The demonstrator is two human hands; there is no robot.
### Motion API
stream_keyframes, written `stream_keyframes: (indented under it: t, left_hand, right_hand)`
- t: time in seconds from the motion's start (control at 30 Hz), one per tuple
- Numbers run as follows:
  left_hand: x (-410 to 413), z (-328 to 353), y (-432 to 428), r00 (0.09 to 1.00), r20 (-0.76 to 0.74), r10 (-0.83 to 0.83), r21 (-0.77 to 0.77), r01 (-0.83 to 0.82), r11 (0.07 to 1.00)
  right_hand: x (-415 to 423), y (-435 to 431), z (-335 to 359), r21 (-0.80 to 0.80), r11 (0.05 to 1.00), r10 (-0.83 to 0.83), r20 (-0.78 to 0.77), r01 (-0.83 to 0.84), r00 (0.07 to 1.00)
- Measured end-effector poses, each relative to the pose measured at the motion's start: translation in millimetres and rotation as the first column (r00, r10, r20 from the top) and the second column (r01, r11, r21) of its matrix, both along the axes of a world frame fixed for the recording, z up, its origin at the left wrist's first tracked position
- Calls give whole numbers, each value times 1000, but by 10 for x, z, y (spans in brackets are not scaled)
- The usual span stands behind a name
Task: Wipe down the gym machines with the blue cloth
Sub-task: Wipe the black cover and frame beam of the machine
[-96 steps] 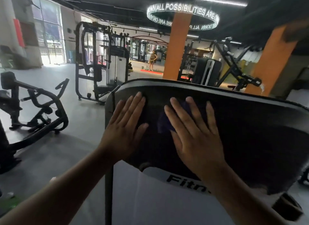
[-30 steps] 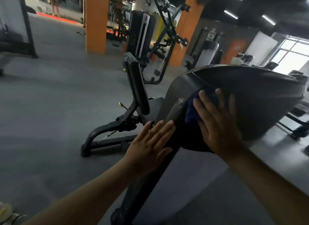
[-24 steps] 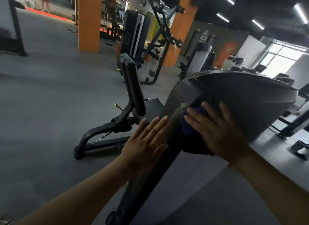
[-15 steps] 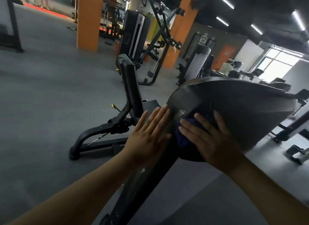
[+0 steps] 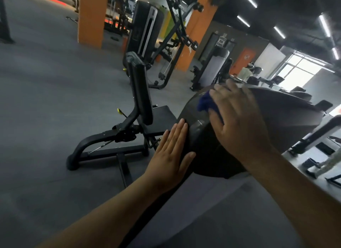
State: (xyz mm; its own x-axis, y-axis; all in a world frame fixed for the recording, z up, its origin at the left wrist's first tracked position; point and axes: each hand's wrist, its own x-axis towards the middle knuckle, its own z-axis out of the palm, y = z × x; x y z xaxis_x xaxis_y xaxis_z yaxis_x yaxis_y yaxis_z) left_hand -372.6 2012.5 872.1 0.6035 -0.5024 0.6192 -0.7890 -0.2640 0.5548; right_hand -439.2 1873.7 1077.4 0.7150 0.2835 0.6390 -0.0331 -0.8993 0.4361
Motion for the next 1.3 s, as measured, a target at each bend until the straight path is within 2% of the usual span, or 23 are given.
stream_keyframes:
  t: [0.13, 0.2, 0.33, 0.4, 0.5, 0.67, 0.77, 0.83, 1.0, 1.13, 1.2, 1.27, 1.3]
  left_hand:
    - [-87, -21, -50, 998, -61, -1, -32, -1, 999]
    - [-115, -35, -61, 996, -92, -6, -37, 3, 999]
    - [-115, -71, -20, 992, -128, -23, -78, 13, 997]
    - [-107, -129, 24, 989, -146, -21, -62, 12, 998]
    - [-99, -226, 88, 985, -170, -36, -37, 30, 999]
    - [-94, -290, 129, 983, -174, -49, -28, 45, 999]
    - [-73, -277, 154, 983, -173, -56, -23, 52, 998]
    - [-47, -288, 180, 982, -178, -68, 5, 70, 998]
    - [42, -310, 222, 991, -123, -47, 34, 52, 998]
    - [60, -294, 244, 993, -105, -47, 69, 55, 996]
    - [70, -302, 249, 994, -98, -45, 76, 52, 996]
    - [51, -307, 215, 994, -102, -46, 67, 53, 996]
    - [22, -314, 188, 993, -107, -45, 50, 50, 997]
  right_hand:
    - [17, 88, -29, -307, 945, 32, -244, -108, 969]
    - [68, 122, 60, -364, 924, 12, -281, -118, 960]
    - [105, 228, 106, -128, 992, -33, -118, 18, 993]
    - [91, 321, -41, -116, 991, -78, -99, 67, 992]
    - [57, 334, -39, -183, 983, -59, -197, 23, 979]
    - [145, 376, 180, -13, 998, -56, -97, 55, 994]
    - [143, 390, -129, -251, 967, -25, -224, -33, 974]
    - [132, 338, -132, -340, 934, -1, -302, -107, 953]
    - [184, 334, -6, -261, 965, -60, -113, 29, 992]
    - [147, 318, -239, -377, 921, -17, -279, -93, 960]
    - [179, 283, -88, -343, 935, 10, -218, -86, 976]
    - [193, 314, -27, -253, 967, -48, -101, 21, 994]
    - [191, 353, -97, -253, 966, -77, -99, 50, 992]
